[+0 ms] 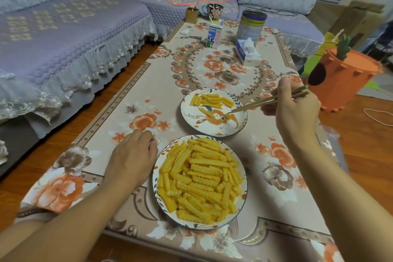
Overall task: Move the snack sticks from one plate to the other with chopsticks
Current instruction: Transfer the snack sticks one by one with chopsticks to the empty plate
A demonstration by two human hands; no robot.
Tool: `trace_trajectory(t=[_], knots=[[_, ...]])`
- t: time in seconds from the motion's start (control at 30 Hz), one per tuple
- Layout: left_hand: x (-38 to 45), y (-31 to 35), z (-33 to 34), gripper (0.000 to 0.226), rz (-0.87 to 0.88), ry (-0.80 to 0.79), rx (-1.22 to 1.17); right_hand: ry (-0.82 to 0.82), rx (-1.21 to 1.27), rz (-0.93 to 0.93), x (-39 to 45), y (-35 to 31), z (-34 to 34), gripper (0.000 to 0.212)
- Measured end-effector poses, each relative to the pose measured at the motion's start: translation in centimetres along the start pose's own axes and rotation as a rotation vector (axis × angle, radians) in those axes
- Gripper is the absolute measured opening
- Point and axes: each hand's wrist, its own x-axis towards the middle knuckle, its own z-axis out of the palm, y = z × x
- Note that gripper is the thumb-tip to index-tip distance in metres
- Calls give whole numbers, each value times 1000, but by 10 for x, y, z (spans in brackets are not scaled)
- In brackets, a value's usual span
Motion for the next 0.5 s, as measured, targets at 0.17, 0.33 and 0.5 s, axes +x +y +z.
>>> trace_trajectory(t=[0.17, 0.33, 0.5], knots=[[0, 0, 1, 18, -7, 0, -5, -41, -34, 36, 2, 9, 8, 36], [0, 2, -1, 18, -13, -2, -11, -38, 15, 67, -1, 2, -1, 46], [0, 2, -3, 20, -26, -12, -9, -40, 127, 80, -10, -18, -38, 47]])
